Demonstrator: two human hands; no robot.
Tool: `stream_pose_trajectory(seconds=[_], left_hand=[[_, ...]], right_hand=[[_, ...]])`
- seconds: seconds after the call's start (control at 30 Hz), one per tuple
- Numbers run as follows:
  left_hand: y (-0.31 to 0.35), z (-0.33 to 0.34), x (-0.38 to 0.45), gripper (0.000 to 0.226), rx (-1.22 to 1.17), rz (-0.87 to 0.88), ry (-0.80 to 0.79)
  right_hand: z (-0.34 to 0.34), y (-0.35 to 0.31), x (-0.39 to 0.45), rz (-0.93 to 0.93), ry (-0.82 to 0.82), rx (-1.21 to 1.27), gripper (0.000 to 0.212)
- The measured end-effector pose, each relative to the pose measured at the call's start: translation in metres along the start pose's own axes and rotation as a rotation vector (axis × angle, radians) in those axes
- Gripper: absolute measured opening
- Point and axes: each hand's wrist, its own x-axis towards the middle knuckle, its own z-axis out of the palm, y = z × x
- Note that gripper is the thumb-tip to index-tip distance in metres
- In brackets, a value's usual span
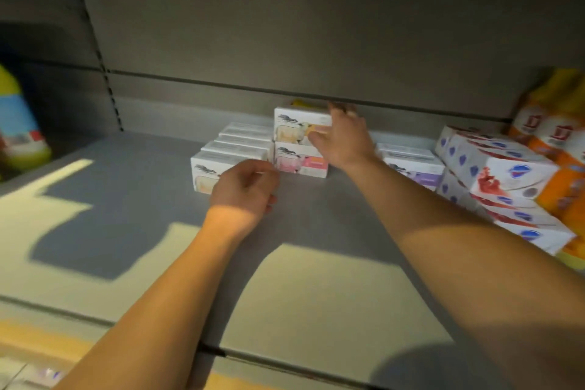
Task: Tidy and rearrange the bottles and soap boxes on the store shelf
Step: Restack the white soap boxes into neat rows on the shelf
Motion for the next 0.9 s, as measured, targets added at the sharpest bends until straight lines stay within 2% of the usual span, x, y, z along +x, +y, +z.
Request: stream_pose_trajectory(seconds=[0.13, 0.17, 0.23, 0.4, 0.53, 0.67, 0.77, 0.9], left_hand=[[-0.004, 0.005, -0.001, 0.005, -0.039, -0.008, -0.035], [-0.003, 0.005, -0.001, 0.011, -0.047, -0.011, -0.043], [-0.002, 0.006, -0.004, 0.020, -0.050, -0.027, -0.059], [0.003, 0.010, -0.010, 0.007, -0.079, -0.001, -0.072], [0.007, 0.012, -0.015, 0.013, -0.140, -0.027, -0.050], [0.010, 0.025, -0.034, 0.017, -0.104, -0.044, -0.184], [0.018, 0.043, -0.037, 0.015, -0.122, -0.064, -0.302], [0.027, 0.066, -0.025, 0.021, -0.123, -0.088, -0.266]], right_hand=[[0.006, 0.004, 0.008, -0.014, 0.069, -0.124, 0.063], [0.005, 0.002, 0.007, -0.025, 0.094, -0.114, 0.060], [-0.002, -0.003, 0.001, -0.024, 0.108, -0.007, 0.053], [-0.034, -0.008, -0.044, 0.050, 0.061, 0.359, 0.039], [-0.053, 0.005, -0.101, 0.150, 0.001, 0.616, 0.026], [-0.064, 0.026, -0.137, 0.325, -0.026, 0.851, 0.019], [-0.067, 0.034, -0.142, 0.366, 0.001, 0.930, 0.015], [-0.055, 0.042, -0.142, 0.401, 0.044, 0.979, 0.005]])
